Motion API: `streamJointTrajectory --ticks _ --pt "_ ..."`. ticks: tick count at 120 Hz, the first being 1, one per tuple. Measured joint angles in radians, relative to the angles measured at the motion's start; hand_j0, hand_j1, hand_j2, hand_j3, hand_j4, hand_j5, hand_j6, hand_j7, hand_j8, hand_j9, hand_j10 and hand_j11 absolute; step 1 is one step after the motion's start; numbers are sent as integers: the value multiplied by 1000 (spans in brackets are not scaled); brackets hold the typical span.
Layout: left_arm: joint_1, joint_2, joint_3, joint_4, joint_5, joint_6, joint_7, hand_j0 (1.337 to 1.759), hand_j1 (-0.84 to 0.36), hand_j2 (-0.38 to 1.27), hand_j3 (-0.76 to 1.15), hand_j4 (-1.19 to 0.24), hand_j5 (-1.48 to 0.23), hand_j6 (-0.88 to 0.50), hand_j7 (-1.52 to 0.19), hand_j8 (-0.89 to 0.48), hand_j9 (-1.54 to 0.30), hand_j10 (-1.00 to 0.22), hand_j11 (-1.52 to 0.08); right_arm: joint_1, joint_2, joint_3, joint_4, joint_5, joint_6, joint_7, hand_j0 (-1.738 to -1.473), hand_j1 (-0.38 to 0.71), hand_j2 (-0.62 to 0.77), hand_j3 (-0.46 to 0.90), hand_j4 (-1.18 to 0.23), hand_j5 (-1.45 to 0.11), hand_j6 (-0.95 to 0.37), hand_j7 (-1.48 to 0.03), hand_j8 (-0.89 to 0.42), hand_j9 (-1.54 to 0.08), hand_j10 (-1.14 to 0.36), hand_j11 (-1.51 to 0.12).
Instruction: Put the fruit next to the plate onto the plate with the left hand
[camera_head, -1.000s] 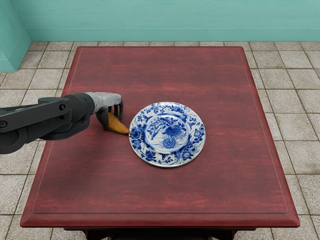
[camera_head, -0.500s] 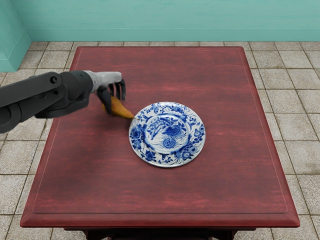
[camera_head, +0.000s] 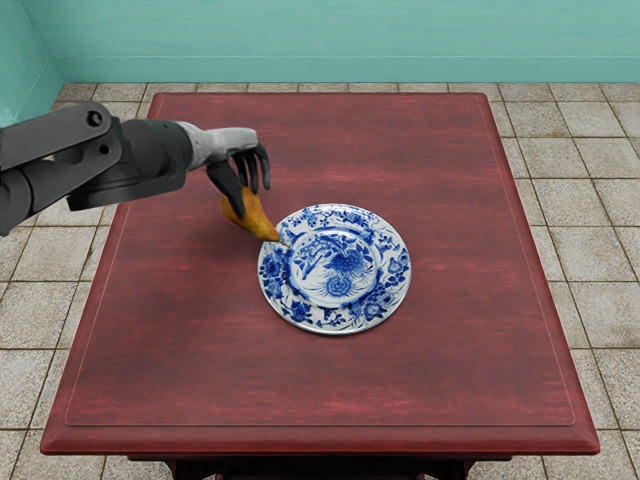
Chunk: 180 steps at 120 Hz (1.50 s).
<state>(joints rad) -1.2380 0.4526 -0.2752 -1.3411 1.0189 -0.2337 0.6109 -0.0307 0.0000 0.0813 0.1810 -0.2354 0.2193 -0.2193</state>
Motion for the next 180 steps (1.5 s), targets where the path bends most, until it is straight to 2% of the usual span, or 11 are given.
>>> streamJointTrajectory --ticks 32,52,57,68,95,103,122,140,153,169,180 --pt "1 -31 1 -1 -3 0 0 1658 -398 452 0 -695 -924 -691 -924 -494 -914 -710 -916 0 0 0 0 -1 0 0 -1658 -323 -4 0 -22 -29 -22 -29 -22 -29 -22 -29" --pt "10 -49 2 -1 -2 -1 0 1658 -394 473 0 -698 -919 -696 -920 -502 -914 -705 -915 0 0 0 0 0 0 0 -1658 -323 -4 0 -22 -28 -22 -28 -22 -28 -22 -28" --pt "12 -58 3 -1 -2 -1 0 1658 -383 397 0 -698 -920 -696 -919 -509 -915 -704 -915 0 0 0 0 0 0 0 -1658 -323 -4 0 -22 -28 -22 -28 -22 -28 -22 -28" --pt "14 -77 4 -1 -2 -1 0 1658 -392 441 0 -698 -919 -697 -919 -511 -914 -707 -914 0 0 0 0 0 0 0 -1658 -323 -4 0 -22 -28 -22 -28 -22 -28 -22 -28" --pt "14 -118 3 -1 -3 -1 0 1658 -392 433 0 -694 -913 -694 -912 -532 -909 -700 -909 0 0 0 0 0 0 0 -1658 -323 -4 0 -22 -28 -22 -28 -22 -28 -22 -28" --pt "4 -118 3 -1 -2 -2 0 1658 -323 354 0 -620 -814 -619 -814 -491 -810 -624 -811 0 0 0 0 0 0 0 -1658 -323 -4 0 -22 -29 -22 -29 -22 -29 -22 -29" --pt "-15 -120 1 -1 -2 -2 0 1658 5 170 0 -315 -414 -315 -414 -257 -412 -318 -412 0 0 0 0 0 0 0 -1658 -323 -4 0 -22 -28 -22 -28 -22 -28 -22 -28" --pt "-20 -124 -31 -1 -40 -34 0 1658 173 84 0 -162 -211 -163 -211 -134 -210 -163 -210 0 0 0 0 0 0 0 -1658 -323 -5 0 -22 -29 -22 -29 -22 -29 -22 -29" --pt "0 -74 -115 -1 -158 -115 0 1658 236 52 0 -104 -134 -105 -134 -88 -134 -104 -134 0 0 0 0 0 0 0 -1658 -323 -4 0 -22 -28 -22 -28 -22 -28 -22 -28" --pt "4 54 -231 -1 -405 -251 0 1658 280 29 0 -64 -82 -64 -82 -55 -81 -64 -81 0 0 0 0 0 0 0 -1658 -323 -4 0 -22 -28 -22 -28 -22 -28 -22 -28" --pt "67 130 -317 0 -581 -325 0 1658 297 20 0 -48 -61 -48 -61 -43 -61 -48 -61 0 0 0 0 0 0 0 -1658 -323 -5 0 -22 -28 -22 -28 -22 -28 -22 -28"
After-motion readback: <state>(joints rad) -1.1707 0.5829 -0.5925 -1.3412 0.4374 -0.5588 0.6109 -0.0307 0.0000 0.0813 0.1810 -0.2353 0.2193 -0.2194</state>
